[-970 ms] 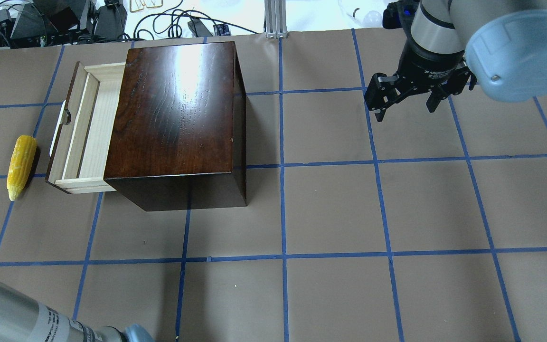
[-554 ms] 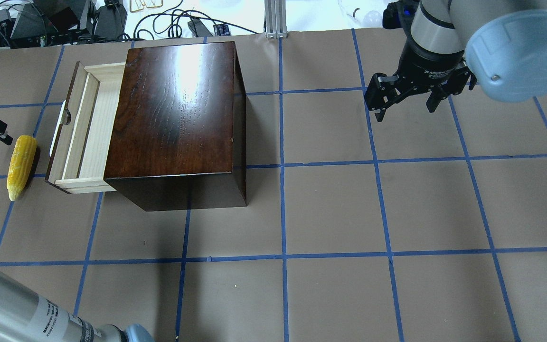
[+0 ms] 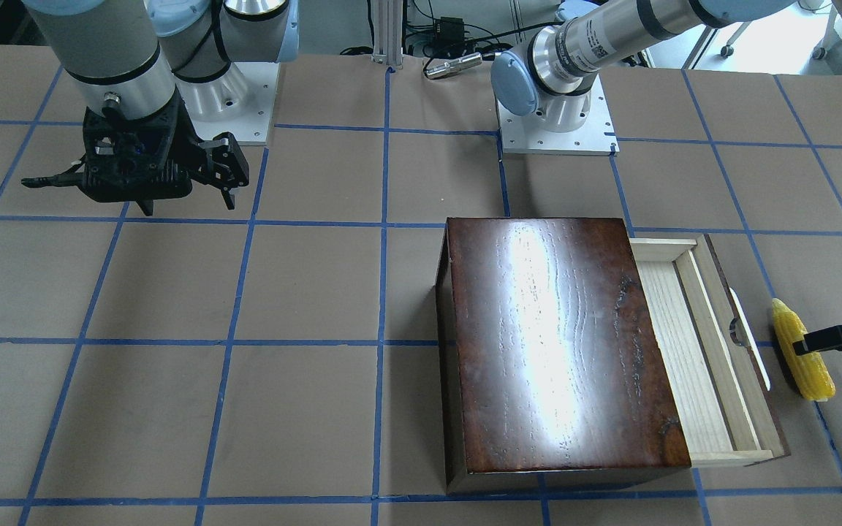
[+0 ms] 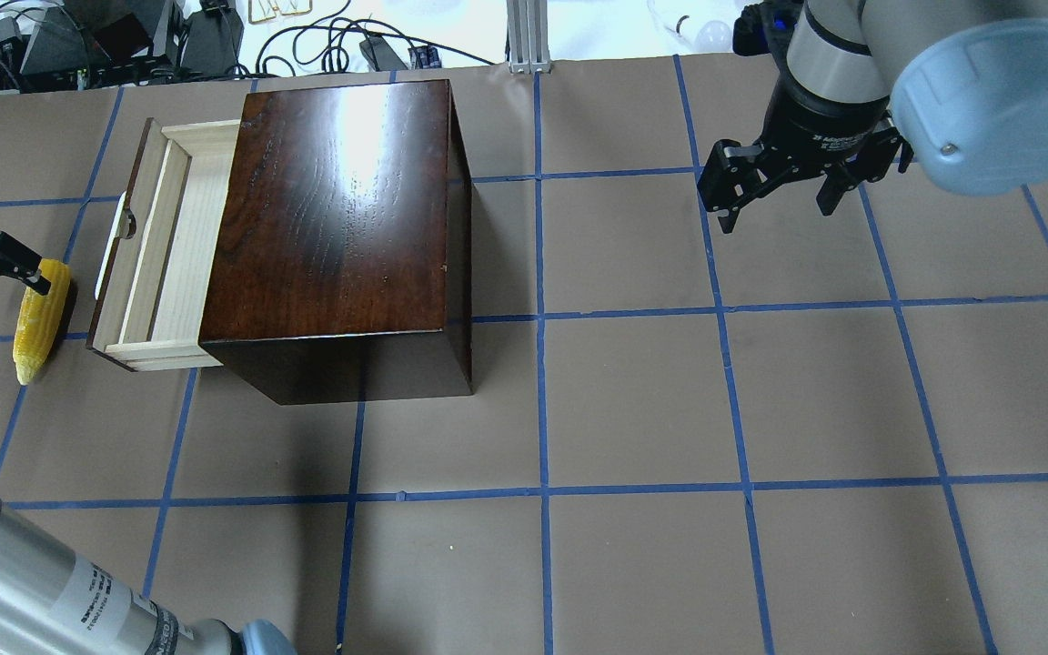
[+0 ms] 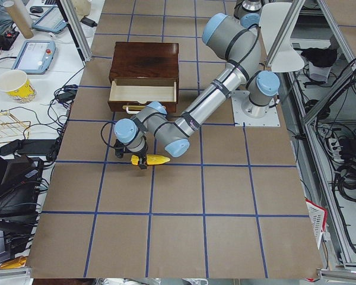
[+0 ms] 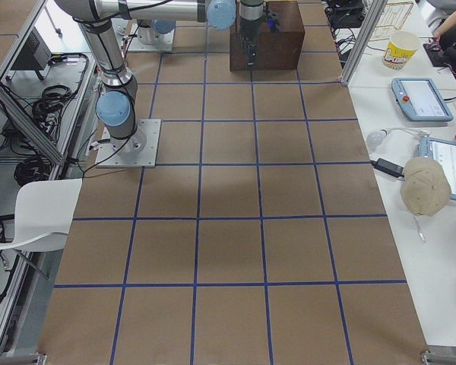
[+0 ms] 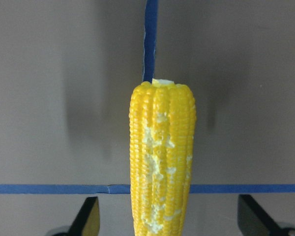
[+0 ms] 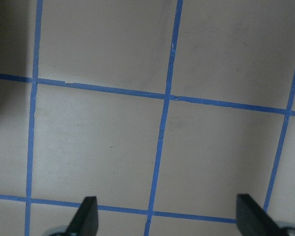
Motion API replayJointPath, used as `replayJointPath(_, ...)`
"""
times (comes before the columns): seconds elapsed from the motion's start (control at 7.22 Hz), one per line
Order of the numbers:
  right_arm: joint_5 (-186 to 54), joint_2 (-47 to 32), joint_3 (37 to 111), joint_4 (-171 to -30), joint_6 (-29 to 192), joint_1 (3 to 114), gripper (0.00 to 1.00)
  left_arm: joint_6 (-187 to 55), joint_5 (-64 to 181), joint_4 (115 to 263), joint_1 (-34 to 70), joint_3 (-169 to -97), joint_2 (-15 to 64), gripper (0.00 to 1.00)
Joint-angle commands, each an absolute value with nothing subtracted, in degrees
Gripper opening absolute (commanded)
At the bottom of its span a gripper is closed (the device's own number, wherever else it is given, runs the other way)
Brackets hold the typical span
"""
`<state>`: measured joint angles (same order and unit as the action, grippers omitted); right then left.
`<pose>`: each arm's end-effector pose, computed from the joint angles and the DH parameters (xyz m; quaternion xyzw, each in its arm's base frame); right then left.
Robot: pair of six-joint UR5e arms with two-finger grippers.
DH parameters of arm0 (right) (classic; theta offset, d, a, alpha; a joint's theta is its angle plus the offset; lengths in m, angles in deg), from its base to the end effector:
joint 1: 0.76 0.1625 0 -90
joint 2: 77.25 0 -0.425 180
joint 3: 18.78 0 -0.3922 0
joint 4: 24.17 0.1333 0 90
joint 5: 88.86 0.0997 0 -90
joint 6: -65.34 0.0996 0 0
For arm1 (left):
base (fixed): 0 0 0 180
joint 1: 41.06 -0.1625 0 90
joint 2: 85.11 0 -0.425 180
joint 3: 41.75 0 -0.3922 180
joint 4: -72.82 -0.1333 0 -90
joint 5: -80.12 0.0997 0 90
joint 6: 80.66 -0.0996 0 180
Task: Open drawer and put corn inside
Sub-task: 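Lower the left gripper over the corn cob and grasp it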
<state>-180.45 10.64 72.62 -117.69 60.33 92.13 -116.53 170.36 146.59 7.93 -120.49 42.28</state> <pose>0.1559 -0.4996 0.4637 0.0689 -0.9975 -0.0002 0.0139 0.3533 -0.6088 0.2122 0.0445 -0.9953 -0.0689 0.0520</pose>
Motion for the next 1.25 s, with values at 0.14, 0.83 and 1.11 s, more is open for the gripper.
replayJointPath(0.14,-180.45,10.64,72.62,-117.69,60.33,92.14,1.00,-116.17,172.92,139.31,8.34,-123.30,43.56,1.00)
replayJointPath(0.83,-180.45,10.64,72.62,-117.69,60.33,91.96,1.00,-116.52,173.11,136.89,8.69,-124.01,43.91,0.72)
replayJointPath(1.11,-180.45,10.64,72.62,-117.69,60.33,92.14,1.00,-116.52,173.11,137.51,10.09,-123.67,43.65,0.22)
